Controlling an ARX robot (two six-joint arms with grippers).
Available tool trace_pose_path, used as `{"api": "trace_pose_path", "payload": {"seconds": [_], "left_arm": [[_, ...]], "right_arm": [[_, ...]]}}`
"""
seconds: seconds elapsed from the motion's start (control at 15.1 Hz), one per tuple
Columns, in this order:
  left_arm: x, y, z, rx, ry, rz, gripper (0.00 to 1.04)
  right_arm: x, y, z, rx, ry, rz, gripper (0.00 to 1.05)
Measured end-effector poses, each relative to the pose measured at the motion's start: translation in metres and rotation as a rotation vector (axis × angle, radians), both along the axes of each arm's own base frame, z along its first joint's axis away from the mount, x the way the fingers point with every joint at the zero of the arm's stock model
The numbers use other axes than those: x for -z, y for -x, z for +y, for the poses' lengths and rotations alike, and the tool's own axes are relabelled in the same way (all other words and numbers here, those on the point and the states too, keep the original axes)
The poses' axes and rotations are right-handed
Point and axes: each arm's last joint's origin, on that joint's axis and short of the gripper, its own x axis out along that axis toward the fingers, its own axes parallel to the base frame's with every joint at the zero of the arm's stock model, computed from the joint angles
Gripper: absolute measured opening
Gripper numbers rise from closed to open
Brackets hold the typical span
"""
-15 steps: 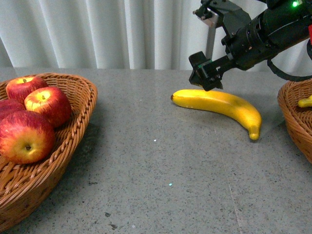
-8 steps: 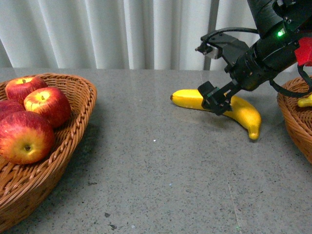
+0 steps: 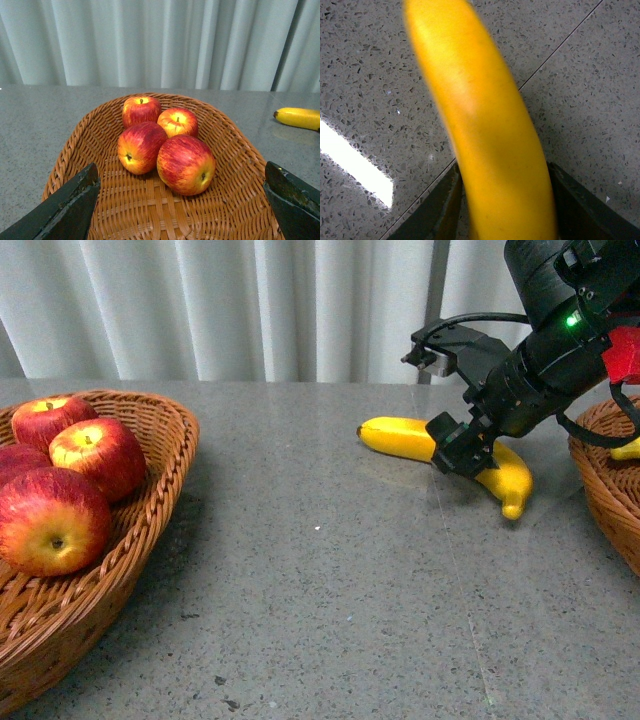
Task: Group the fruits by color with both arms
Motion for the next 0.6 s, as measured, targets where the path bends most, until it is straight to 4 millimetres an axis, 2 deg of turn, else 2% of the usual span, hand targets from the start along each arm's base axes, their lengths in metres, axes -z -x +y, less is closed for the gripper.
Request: {"api": "trace_pose_path", "payload": {"seconds": [0.13, 0.2, 0.27, 0.4, 0.46, 0.53, 0.6], "left_arm": [[0.000, 0.000, 0.000, 0.000, 0.000, 0.000, 0.98], [0.000, 0.000, 0.000, 0.000, 0.000, 0.000, 0.98], [0.000, 0.000, 0.000, 0.000, 0.000, 0.000, 0.98], [0.000, 0.000, 0.000, 0.000, 0.000, 0.000, 0.98], [0.000, 0.000, 0.000, 0.000, 0.000, 0.000, 0.98], [0.000, 0.000, 0.000, 0.000, 0.000, 0.000, 0.98], [0.000, 0.000, 0.000, 0.000, 0.000, 0.000, 0.98]], "right_arm": [[-0.003, 0.000, 0.001, -0.003, -0.070, 0.014, 0.38], [-0.033, -0.004, -0.007, 0.020, -0.241, -0.033, 0.38], [-0.056, -0.003, -0.019, 0.040, -0.309, -0.081, 0.38], [-0.113, 0.013, -0.068, 0.118, -0.400, -0.218, 0.38], [-0.126, 0.024, -0.094, 0.167, -0.401, -0.250, 0.38], [-0.128, 0.035, -0.117, 0.209, -0.397, -0.256, 0.38], [-0.125, 0.043, -0.131, 0.241, -0.390, -0.252, 0.38]]}}
